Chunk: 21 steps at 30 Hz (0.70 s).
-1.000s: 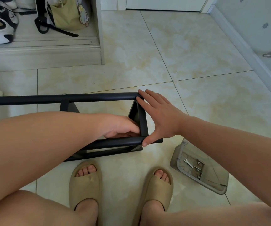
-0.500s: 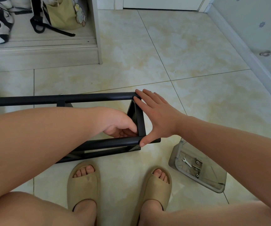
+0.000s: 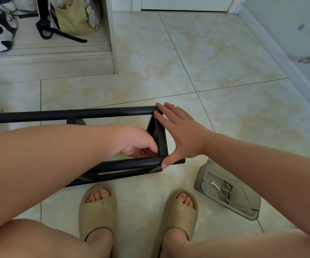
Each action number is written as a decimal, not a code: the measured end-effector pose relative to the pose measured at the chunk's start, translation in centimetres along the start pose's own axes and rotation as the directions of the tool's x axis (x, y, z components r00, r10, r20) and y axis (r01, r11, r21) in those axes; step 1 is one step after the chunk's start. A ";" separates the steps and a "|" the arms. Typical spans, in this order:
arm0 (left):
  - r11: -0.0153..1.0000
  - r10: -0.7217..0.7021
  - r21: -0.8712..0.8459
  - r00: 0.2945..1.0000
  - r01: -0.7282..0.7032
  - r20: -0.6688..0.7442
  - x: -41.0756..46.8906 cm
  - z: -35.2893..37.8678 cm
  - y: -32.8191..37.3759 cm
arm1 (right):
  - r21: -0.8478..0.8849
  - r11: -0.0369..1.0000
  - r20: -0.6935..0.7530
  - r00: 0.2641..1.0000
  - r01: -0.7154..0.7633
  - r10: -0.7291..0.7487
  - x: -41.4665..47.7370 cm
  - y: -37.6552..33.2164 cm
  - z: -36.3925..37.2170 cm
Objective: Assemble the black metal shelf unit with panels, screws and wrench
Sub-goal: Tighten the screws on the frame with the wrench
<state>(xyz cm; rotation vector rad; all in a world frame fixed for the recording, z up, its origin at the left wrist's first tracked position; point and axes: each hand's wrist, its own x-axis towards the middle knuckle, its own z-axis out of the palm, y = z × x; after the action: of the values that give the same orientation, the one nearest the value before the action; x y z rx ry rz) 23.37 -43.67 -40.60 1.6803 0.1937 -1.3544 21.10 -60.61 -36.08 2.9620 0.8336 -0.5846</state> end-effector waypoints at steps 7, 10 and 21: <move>0.998 -0.061 0.006 0.992 0.061 0.114 0.3 -0.4 -0.7 | 0.013 1.000 0.002 1.000 -0.008 0.008 -0.2 -0.2 -0.1; 0.996 -0.087 0.016 0.988 0.086 0.125 0.5 -0.4 -0.7 | 0.006 1.000 -0.005 1.000 -0.008 0.008 -0.2 -0.2 -0.2; 0.990 -0.137 0.038 0.979 0.133 0.152 0.5 -0.8 -0.3 | 0.008 1.000 0.008 1.000 -0.011 0.011 -0.2 -0.3 -0.3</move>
<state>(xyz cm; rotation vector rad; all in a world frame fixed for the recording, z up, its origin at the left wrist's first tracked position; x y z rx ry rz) 23.95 -43.10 -41.26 1.5999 0.2028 -1.5884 20.85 -60.42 -35.68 2.9675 0.8164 -0.6006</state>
